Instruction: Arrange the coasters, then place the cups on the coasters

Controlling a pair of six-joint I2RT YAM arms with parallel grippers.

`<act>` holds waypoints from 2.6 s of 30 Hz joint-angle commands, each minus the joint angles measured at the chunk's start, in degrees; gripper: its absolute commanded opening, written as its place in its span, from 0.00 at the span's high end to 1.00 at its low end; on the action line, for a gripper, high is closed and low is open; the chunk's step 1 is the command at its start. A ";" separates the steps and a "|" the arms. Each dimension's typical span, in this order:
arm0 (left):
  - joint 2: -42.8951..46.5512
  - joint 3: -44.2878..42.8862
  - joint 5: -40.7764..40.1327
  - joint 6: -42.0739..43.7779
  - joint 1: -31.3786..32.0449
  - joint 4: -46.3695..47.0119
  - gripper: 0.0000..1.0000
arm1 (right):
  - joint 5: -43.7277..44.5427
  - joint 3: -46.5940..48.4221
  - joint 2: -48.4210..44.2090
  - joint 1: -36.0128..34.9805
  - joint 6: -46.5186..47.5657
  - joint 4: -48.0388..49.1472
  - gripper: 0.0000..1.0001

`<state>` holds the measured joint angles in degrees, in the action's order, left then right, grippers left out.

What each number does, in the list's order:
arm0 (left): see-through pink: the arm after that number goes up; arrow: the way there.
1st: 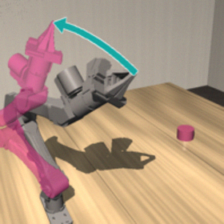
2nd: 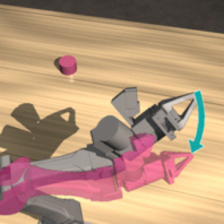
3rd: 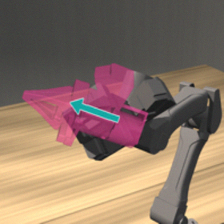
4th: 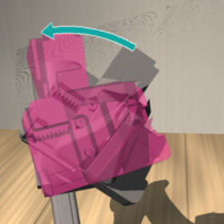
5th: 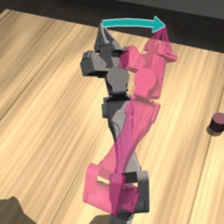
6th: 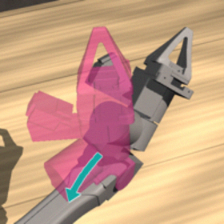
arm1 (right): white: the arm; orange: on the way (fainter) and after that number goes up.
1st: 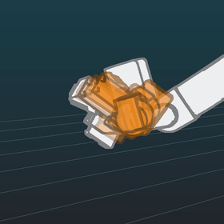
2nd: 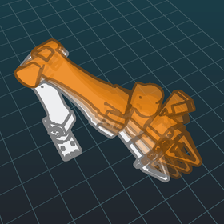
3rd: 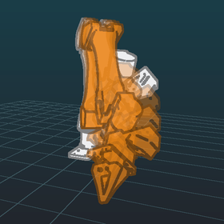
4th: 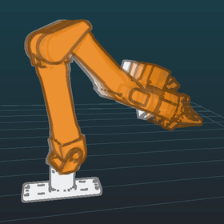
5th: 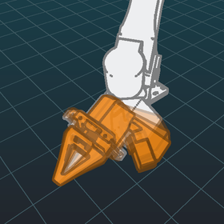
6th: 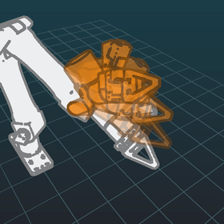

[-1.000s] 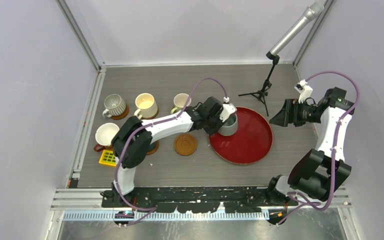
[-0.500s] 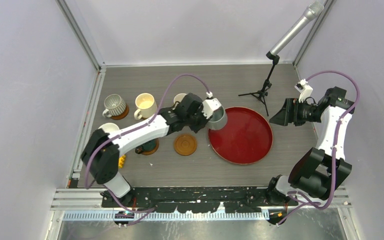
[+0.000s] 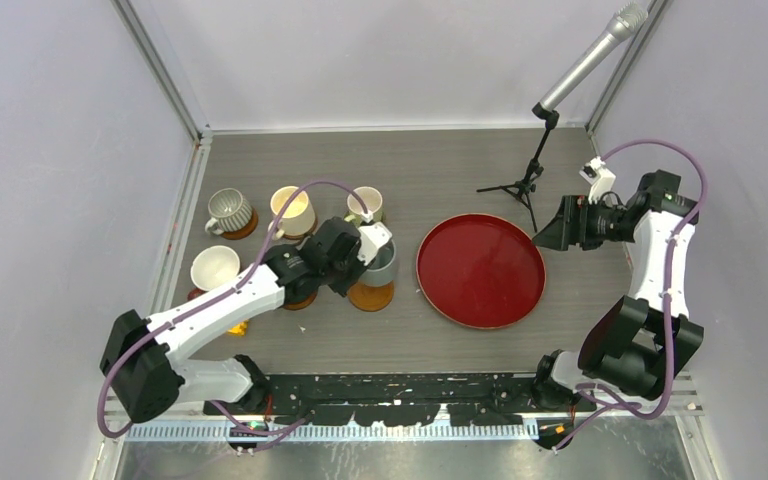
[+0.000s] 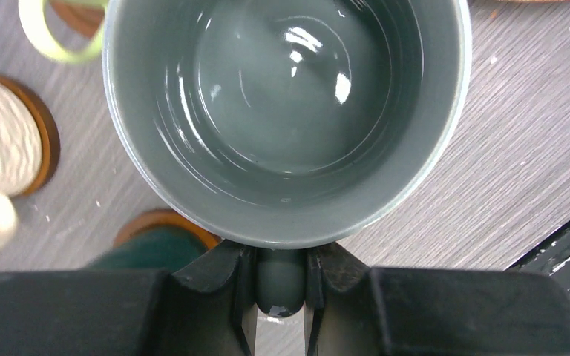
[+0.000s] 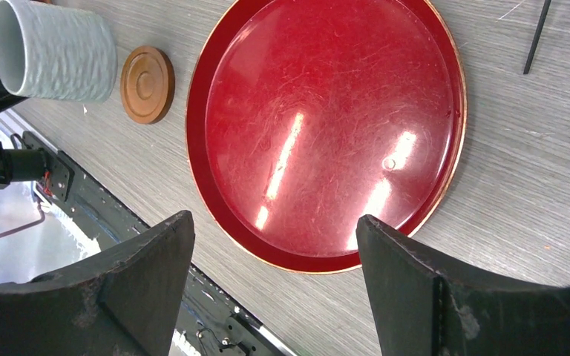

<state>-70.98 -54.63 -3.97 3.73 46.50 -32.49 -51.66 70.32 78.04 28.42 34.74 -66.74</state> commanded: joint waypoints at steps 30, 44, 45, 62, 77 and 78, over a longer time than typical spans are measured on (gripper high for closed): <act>-0.19 6.49 -9.97 -18.74 4.69 6.32 1.00 | 3.75 -1.53 -3.29 -1.80 -1.95 2.09 0.16; -2.50 8.15 -11.71 -18.21 7.02 10.50 1.00 | 3.95 -1.55 -3.24 -1.79 -1.91 1.97 0.16; -2.50 8.34 -12.01 -18.11 7.02 10.76 1.00 | 3.94 -1.63 -3.31 -1.79 -1.95 2.00 0.16; -2.90 10.69 -9.80 -18.11 7.02 12.83 1.00 | 3.92 -2.03 -3.09 -1.79 -1.54 1.84 0.16; -3.56 11.02 -9.44 -17.29 6.93 12.01 0.69 | 3.42 -3.52 -3.08 -1.79 -1.01 1.90 0.16; -3.60 10.96 -9.35 -17.14 6.94 11.93 0.67 | 3.49 -3.45 -3.07 -1.79 -0.94 1.91 0.16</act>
<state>-75.13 -42.89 -13.93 -14.04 53.49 -24.40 -47.64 66.50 76.49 26.83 32.91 -65.01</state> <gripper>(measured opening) 0.290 0.842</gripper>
